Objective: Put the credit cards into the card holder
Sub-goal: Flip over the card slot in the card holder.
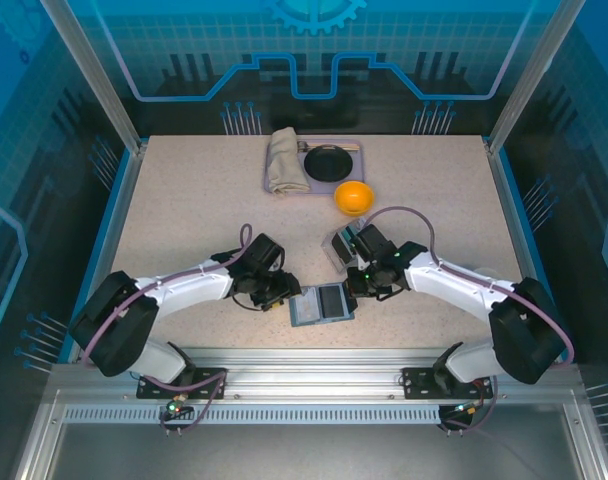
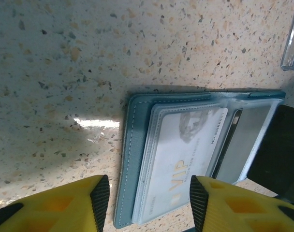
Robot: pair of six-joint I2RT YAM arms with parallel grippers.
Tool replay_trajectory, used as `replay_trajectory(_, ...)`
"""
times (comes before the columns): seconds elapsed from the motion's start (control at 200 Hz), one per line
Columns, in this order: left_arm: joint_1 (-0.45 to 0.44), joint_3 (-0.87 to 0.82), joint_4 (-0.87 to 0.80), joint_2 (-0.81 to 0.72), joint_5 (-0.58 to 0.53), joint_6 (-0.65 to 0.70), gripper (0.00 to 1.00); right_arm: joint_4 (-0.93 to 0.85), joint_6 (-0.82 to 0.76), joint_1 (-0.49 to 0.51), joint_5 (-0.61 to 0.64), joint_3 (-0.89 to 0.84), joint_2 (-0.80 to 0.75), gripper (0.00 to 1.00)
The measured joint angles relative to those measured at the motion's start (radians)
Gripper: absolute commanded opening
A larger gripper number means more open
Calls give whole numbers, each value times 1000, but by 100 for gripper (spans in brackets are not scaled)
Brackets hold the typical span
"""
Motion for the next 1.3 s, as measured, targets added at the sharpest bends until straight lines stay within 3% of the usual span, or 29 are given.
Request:
replay_trajectory(0.52,-23,-2,42,92,0,-2,33,101,42,-23,-84,-68,-10,0)
replay_trajectory(0.995,-23,-2,44,93,0,-2,29,183,99,-94,-221,-117,-43,0)
replay_trajectory(1.3,-29,-2,66,93,0,-2,28,251,117,-82,-299,-117,-81,0)
